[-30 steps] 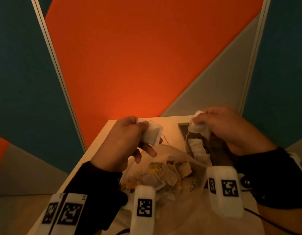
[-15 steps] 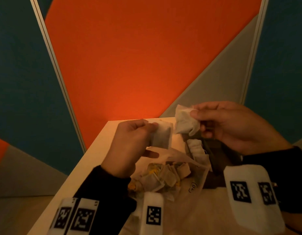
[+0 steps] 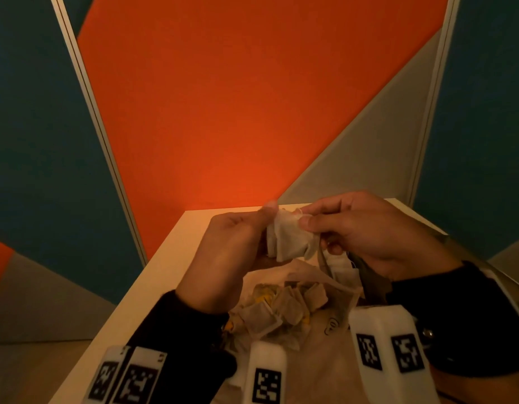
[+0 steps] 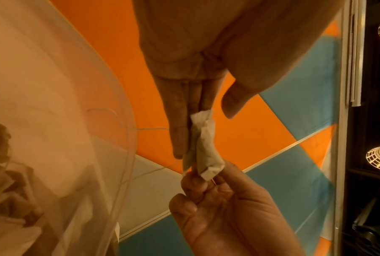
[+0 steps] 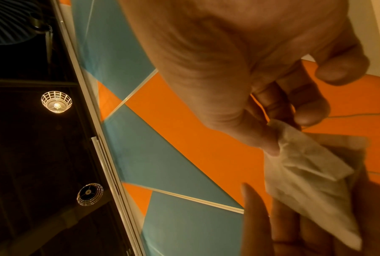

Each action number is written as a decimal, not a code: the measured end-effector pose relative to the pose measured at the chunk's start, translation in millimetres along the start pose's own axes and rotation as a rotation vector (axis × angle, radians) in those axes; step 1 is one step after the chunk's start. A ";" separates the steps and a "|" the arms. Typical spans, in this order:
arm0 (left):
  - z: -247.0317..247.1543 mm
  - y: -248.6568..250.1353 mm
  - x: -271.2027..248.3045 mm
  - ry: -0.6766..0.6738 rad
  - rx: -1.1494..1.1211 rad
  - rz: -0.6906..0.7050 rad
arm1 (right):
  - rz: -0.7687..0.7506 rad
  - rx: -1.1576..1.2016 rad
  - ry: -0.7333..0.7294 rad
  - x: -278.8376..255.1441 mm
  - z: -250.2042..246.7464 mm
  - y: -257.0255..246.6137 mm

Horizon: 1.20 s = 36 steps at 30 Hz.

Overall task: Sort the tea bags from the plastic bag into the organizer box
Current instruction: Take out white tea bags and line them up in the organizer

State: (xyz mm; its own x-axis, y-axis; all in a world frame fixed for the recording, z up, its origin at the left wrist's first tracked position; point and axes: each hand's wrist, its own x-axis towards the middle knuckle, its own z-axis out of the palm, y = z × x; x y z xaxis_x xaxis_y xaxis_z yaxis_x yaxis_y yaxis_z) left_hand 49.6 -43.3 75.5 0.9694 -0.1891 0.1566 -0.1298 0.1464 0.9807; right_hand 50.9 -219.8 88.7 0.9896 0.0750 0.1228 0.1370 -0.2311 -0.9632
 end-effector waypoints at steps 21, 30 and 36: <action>2.6 7.0 -9.8 -0.167 0.234 -0.025 | 0.029 0.164 0.035 2.0 -6.4 -0.5; -2.8 12.8 -12.4 -0.224 0.263 -0.003 | 0.141 -0.183 0.183 13.2 -13.7 13.3; -6.5 10.7 -9.1 -0.223 0.340 0.002 | -0.034 -0.200 0.030 0.1 -18.9 2.5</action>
State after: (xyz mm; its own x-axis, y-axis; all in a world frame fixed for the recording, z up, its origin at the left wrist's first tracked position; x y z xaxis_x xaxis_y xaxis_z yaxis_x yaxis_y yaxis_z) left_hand 40.7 -33.7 83.8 0.9052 -0.4002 0.1432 -0.2290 -0.1755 0.9575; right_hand 52.1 -238.8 90.8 0.9847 0.0581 0.1640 0.1732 -0.4169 -0.8923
